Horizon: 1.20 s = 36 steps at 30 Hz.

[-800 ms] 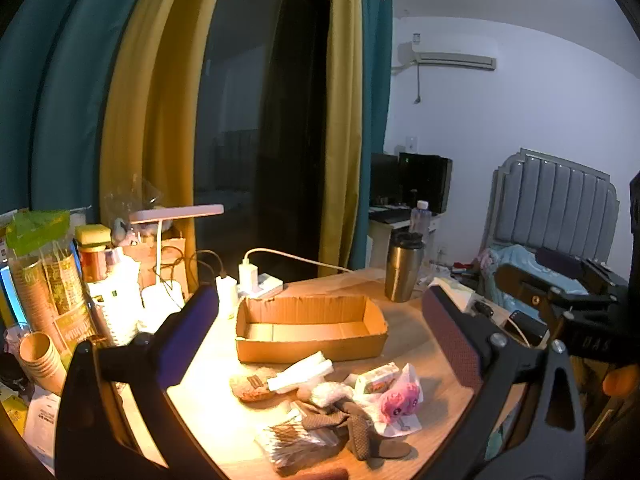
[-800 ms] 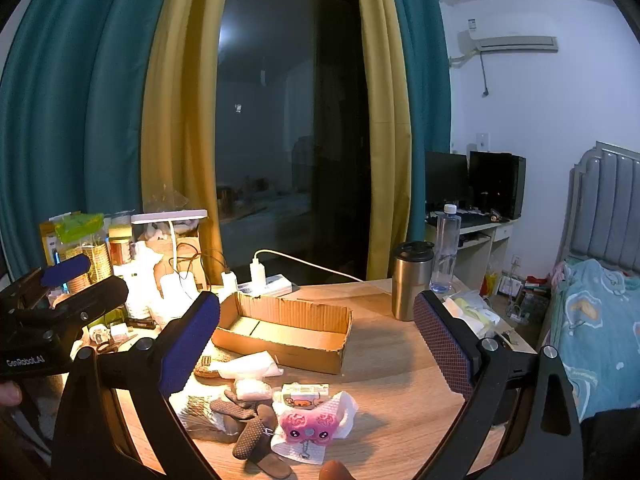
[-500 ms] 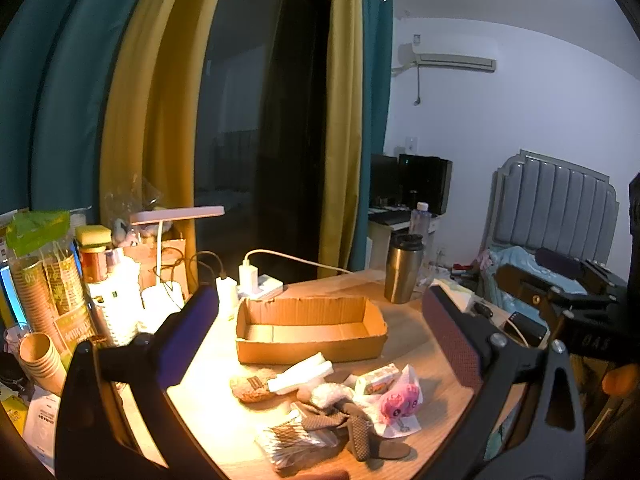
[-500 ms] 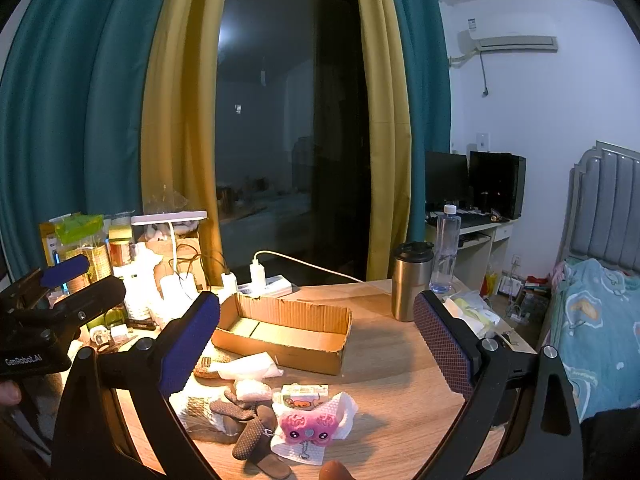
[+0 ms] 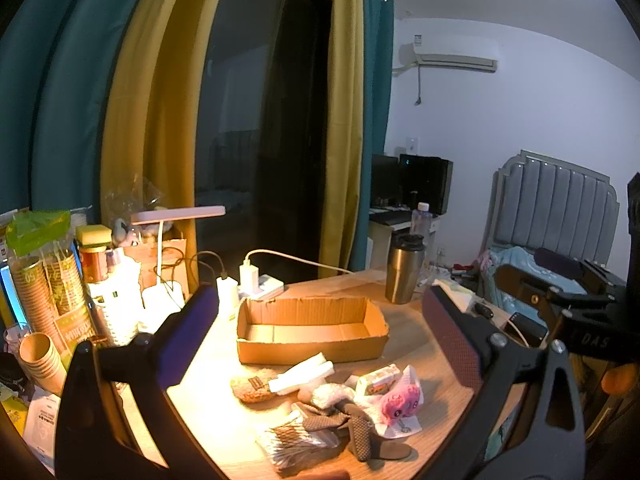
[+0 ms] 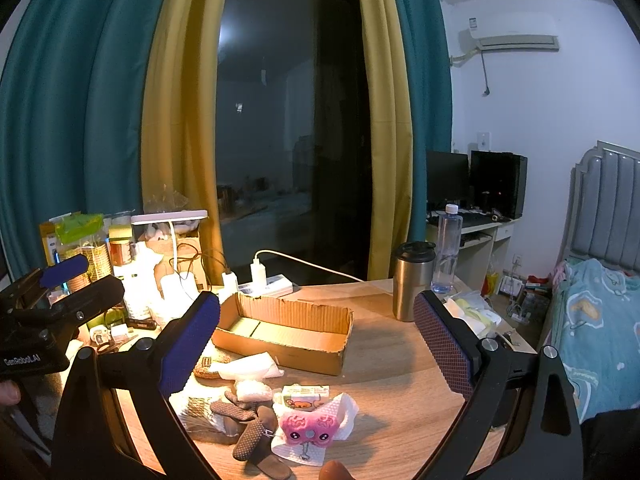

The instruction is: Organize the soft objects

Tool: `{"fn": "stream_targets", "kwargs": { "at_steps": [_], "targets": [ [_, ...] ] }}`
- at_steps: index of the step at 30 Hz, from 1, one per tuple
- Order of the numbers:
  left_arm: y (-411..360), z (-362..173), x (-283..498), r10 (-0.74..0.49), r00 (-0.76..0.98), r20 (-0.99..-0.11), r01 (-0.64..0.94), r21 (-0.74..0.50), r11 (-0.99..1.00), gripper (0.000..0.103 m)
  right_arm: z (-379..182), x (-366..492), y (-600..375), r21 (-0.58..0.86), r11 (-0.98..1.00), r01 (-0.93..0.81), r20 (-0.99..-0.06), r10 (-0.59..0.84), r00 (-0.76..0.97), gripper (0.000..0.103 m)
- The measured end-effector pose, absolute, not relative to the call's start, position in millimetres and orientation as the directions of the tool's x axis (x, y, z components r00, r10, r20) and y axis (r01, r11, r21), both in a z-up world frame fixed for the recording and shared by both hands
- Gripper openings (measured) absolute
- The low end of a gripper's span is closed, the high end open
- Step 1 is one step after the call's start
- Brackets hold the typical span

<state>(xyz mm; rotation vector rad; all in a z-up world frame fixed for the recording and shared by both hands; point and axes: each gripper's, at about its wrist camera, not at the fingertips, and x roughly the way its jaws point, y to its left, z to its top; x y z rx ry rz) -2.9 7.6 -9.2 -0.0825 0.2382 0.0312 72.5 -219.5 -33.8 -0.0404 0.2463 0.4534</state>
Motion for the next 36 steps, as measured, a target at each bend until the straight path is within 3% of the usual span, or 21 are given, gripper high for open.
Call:
{"fn": "stream_targets", "kwargs": {
  "at_steps": [36],
  "targets": [
    [7.0,-10.9,-2.0,0.001,0.973,-0.233,-0.020,-0.081,0.997,0.102,-38.4,74.4,-215.3,0.015,0.897,-0.443,-0.252,0.432,0.866,0.099]
  ]
}}
